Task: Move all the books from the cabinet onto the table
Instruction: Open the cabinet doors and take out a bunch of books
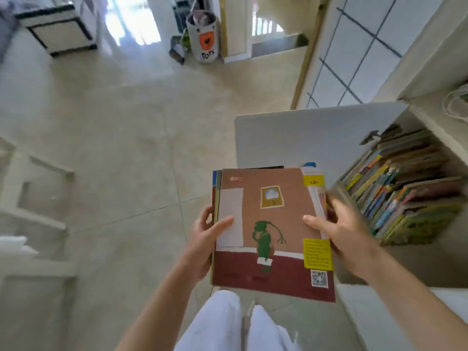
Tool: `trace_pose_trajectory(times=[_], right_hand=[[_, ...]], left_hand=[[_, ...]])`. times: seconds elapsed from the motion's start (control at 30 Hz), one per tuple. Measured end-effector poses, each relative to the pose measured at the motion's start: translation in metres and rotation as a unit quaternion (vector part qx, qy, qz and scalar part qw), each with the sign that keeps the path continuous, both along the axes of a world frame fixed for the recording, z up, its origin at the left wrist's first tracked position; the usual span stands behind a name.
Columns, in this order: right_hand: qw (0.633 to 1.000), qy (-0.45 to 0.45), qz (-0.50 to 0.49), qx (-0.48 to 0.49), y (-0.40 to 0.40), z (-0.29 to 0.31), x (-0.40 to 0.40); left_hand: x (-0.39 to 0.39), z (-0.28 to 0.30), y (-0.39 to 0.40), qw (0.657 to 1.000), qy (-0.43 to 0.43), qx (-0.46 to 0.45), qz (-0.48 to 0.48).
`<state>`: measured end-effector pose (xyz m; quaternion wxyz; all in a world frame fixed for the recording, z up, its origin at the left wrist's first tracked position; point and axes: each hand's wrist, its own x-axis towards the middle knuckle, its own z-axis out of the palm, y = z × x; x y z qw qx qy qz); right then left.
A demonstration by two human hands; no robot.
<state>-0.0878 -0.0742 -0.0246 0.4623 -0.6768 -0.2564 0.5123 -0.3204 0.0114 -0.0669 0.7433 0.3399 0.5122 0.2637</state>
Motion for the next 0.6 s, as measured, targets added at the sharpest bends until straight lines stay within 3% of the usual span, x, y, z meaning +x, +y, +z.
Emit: trace_pose_trajectory(times=[0.27,0.4,0.6], right_hand=[[0.978,0.057,0.199,-0.013,0.051,0.012,-0.145],[0.950,0.039,0.311,-0.008,0.070,0.024,-0.243],[0.894,0.033,0.446,-0.010,0.065,0.026,-0.430]], left_hand=[[-0.155,0.020,-0.056,0.975,0.058,0.045,0.208],[-0.238,0.029,-0.092,0.942,0.068,0.044,0.325],[-0.381,0.035,-0.164,0.867,0.077,0.036,0.491]])
